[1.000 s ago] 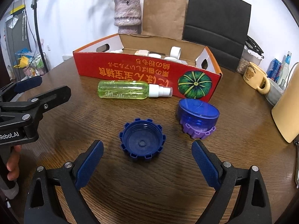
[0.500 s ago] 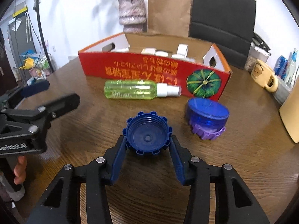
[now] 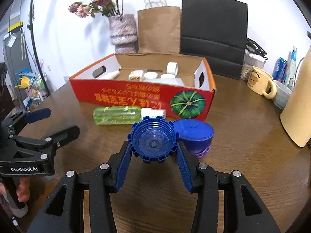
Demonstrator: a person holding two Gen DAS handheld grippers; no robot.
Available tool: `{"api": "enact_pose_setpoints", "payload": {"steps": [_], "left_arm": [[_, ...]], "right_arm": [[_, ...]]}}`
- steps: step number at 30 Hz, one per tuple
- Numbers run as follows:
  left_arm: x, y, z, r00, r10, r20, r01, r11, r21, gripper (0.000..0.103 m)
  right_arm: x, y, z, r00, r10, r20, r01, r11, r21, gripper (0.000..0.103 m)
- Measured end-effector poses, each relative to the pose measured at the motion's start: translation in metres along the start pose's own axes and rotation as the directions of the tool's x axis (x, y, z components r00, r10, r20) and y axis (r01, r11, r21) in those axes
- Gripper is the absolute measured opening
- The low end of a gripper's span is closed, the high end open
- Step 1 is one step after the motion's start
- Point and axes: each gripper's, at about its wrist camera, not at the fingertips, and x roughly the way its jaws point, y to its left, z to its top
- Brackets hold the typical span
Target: Organize rigid objects
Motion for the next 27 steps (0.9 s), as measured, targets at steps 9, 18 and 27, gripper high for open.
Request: {"api": "enact_pose_setpoints", "payload": {"steps": [9, 18, 27], "left_arm": [[0.024, -0.013, 0.014, 0.999, -0.003, -0.036, 0.004, 1.000, 0.027, 0.103], [0.054, -0.030, 0.029, 0.998, -0.007, -0.058, 0.011, 0.997, 0.073, 0.103], [0.080, -0.041, 0.038, 0.993, -0.054, -0.110, 0.065, 0.992, 0.104, 0.103]], "right_arm": [[-0.002, -0.021, 0.007, 0.999, -0.017, 0.045, 0.016, 1.000, 0.013, 0.051], [0.001, -0.037, 0.011, 0.998, -0.023, 0.061, 0.022, 1.000, 0.015, 0.051], [0.005, -0.055, 0.013, 0.998, -0.026, 0.066, 0.024, 0.999, 0.036, 0.051]]}}
